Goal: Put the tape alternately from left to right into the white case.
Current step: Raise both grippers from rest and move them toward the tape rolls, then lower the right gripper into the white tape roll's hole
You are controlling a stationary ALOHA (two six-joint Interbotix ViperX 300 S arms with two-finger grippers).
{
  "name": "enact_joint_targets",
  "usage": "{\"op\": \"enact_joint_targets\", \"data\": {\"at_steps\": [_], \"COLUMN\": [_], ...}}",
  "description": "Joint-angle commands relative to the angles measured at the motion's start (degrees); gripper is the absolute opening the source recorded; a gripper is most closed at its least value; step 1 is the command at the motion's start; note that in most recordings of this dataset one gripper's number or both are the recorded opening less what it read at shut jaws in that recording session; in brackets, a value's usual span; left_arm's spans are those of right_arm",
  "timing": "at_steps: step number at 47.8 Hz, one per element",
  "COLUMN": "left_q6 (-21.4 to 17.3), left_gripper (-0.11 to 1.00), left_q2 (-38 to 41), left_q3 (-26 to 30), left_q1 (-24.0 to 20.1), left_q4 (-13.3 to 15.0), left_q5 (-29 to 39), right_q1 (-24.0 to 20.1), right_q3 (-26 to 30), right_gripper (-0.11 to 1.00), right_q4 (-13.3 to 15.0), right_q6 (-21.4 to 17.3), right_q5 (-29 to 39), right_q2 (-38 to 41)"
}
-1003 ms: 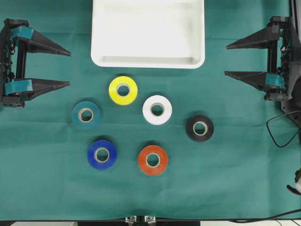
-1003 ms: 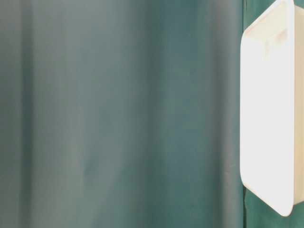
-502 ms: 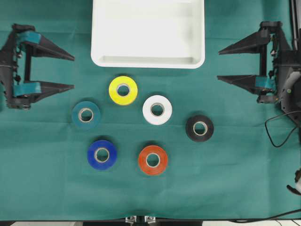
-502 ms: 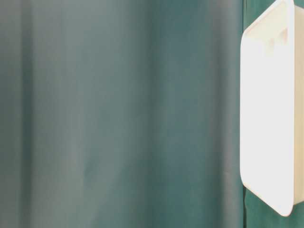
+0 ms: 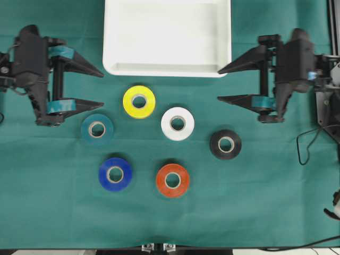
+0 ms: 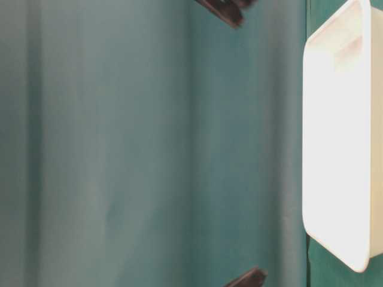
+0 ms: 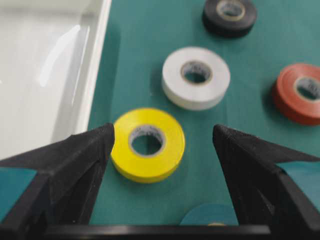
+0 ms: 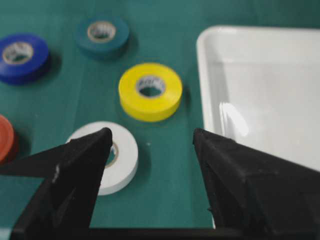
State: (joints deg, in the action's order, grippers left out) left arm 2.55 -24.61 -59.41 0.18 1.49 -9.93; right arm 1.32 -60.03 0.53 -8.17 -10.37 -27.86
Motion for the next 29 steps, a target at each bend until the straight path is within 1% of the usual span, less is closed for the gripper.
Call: {"op": "enact_joint_targets", "data": {"at_steps": [1, 15, 29], "left_q6": [-0.2, -0.1, -0.2], "left_gripper": [0.87, 0.88, 0.87], "left_q2": [1.7, 5.7, 6.8], "left_q3": [1.8, 5.2, 6.0], "left_q1": [0.1, 0.1, 0.2], "left_q4": [0.1, 0.2, 0.1], "left_q5": [1.1, 4.7, 5.9], "right_q1": [-0.4, -0.4, -0.5], "right_q3": [2.9, 7.6, 8.8], "right_gripper": [0.77, 0.77, 0.77], "right_q4": [0.2, 1.5, 1.7], "right_q6": [0.0, 0.1, 0.2], "right_q5": [-0.2, 3.4, 4.6], "right_q2": [2.9, 9.8, 12.4]}}
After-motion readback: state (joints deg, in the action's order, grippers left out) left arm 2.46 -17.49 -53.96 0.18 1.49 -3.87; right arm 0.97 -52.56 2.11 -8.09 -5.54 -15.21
